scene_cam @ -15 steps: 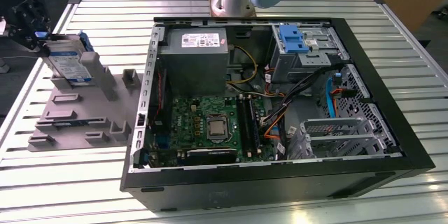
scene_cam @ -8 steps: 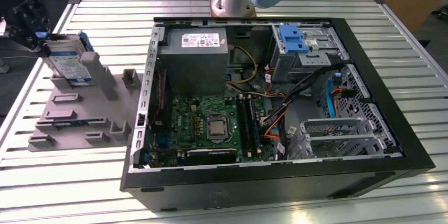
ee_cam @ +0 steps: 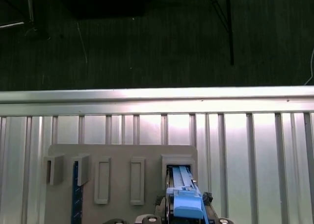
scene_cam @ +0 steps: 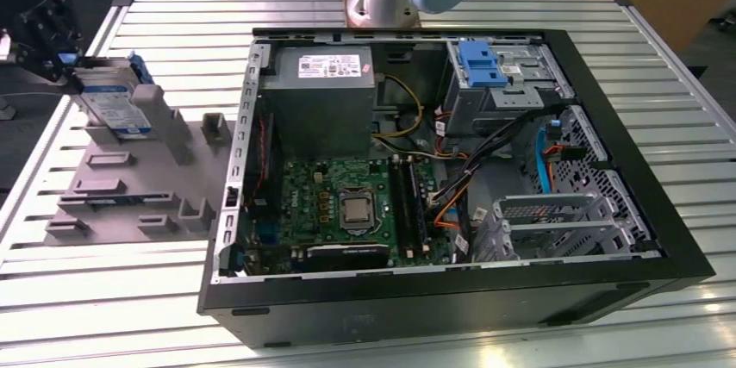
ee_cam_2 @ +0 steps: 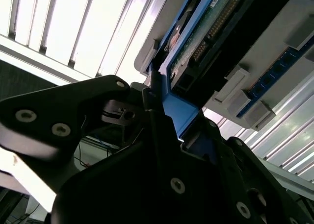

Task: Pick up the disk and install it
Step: 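Pick up the disk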

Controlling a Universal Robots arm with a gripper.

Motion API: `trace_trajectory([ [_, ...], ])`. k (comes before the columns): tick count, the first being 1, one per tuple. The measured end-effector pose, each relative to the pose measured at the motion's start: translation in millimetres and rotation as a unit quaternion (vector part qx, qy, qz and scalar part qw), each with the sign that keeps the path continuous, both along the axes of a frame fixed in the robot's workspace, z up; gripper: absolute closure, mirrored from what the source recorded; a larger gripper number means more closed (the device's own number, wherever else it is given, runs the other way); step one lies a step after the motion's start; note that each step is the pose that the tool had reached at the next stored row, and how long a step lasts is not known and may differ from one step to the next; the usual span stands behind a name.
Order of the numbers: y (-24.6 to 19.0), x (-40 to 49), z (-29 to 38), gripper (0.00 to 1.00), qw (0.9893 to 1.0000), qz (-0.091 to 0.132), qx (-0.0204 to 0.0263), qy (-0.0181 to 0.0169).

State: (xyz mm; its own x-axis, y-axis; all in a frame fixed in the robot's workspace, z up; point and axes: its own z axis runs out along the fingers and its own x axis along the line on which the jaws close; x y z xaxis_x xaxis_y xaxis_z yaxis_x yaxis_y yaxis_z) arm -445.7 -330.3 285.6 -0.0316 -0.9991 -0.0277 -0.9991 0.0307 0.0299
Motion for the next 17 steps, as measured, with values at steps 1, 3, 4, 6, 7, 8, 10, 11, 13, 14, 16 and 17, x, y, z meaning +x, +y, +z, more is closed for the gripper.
trace_trajectory([
  [1, -0.3, 0.0, 0.0, 0.63, 1.0, 0.004, -0.0001, 0.0],
  [3, -0.5, 0.0, 0.0, 0.63, 1.0, 0.007, 0.0, 0.0],
  [4, -0.5, 0.0, 0.0, 0.63, 1.0, 0.007, 0.0, 0.0],
  [6, -0.8, 0.0, 0.0, 0.63, 1.0, 0.007, -0.0001, 0.0],
  [7, -1.5, -0.1, -0.1, 0.63, 1.0, 0.008, -0.0003, 0.0],
  [8, -1.9, -0.2, -0.1, 0.63, 1.0, 0.009, -0.0009, 0.0],
  [10, -1.9, -0.2, -0.1, 0.63, 0.9999, 0.011, -0.0012, 0.0],
  [11, -1.9, -0.2, 0.0, 0.63, 0.9999, 0.011, -0.0012, 0.0],
  [13, -1.9, -0.2, -0.1, 0.63, 0.9999, 0.011, -0.0012, 0.0],
  [14, -1.9, -0.2, 0.0, 0.63, 0.9999, 0.011, -0.0012, 0.0],
  [16, -1.9, -0.2, -0.1, 0.63, 0.9999, 0.011, -0.0012, 0.0],
  [17, -1.9, -0.2, 0.0, 0.63, 0.9999, 0.011, -0.0012, 0.0],
])
